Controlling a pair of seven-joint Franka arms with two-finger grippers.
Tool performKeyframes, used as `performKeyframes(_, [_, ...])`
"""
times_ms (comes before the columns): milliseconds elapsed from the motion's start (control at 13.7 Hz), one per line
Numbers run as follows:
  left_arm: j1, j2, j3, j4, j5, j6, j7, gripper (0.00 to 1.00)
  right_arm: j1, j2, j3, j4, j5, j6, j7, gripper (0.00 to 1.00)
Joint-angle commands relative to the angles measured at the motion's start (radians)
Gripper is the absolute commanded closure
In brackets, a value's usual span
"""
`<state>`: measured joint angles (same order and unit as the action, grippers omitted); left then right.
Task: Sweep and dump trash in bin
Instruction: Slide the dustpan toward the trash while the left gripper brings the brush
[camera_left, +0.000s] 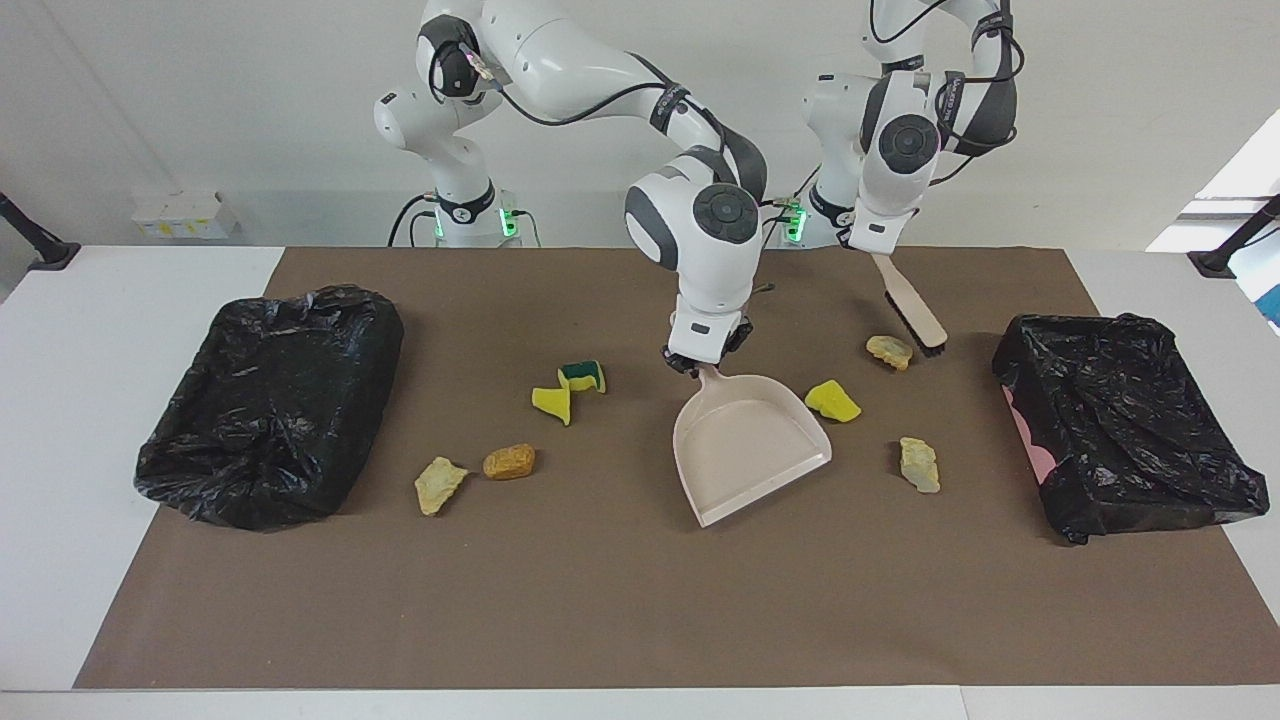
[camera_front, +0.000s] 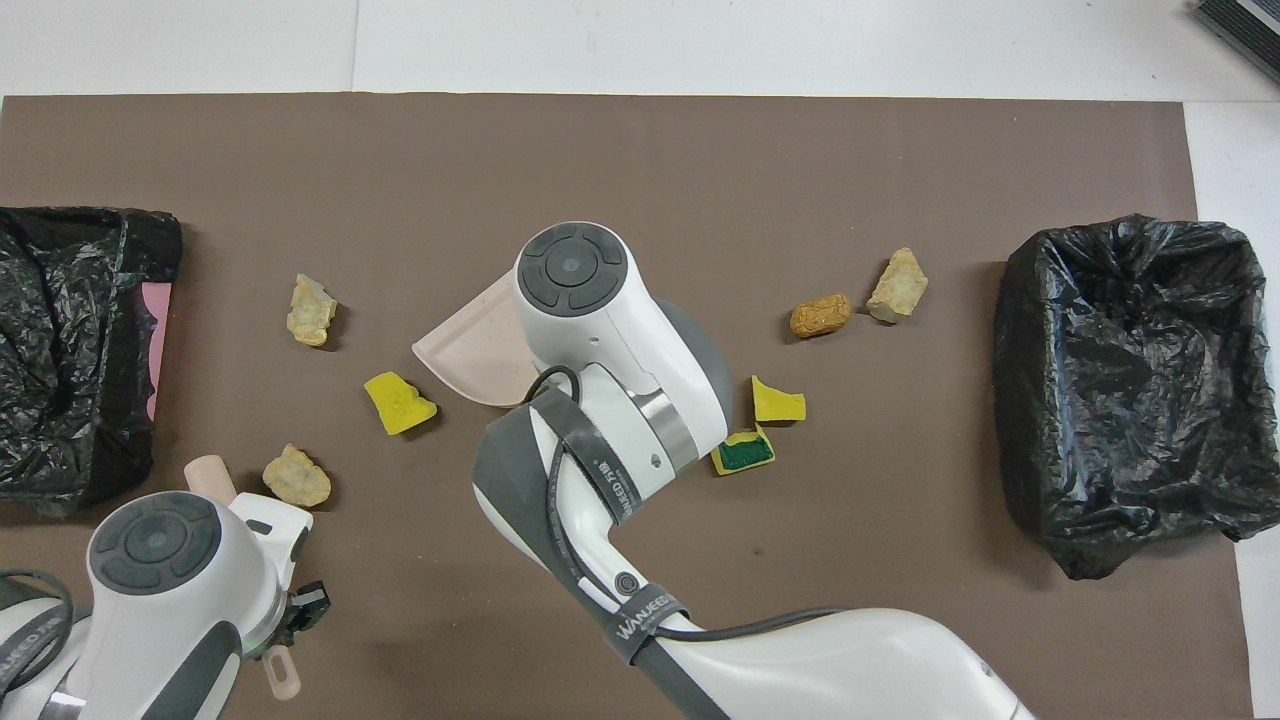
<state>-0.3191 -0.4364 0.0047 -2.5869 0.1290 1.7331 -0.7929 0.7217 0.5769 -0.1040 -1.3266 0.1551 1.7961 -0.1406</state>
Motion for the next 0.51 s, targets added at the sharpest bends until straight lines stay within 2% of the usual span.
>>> performKeyframes(0, [0.014,0.02,-0.011,-0.027,-0.012,0.101,-0.037,1.0,-0.013,-0.077,0.003,-0.121,0.006,0.019,-0.228,1.0])
performKeyframes(146, [0.014,0.053,-0.009,-0.013,-0.055,0.172,-0.037,1.0,-0.005,-0.092,0.003,-0.148,-0.058,0.02,-0.4,1.0])
performKeyframes(293, [0.012,0.126,-0.011,0.036,-0.092,0.226,-0.035,1.0,-0.004,-0.097,0.003,-0.157,-0.111,0.019,-0.541,1.0])
performKeyframes(439, [0.012,0.168,-0.011,0.068,-0.095,0.279,-0.023,1.0,0.002,-0.112,0.007,-0.174,-0.211,0.008,-0.599,1.0])
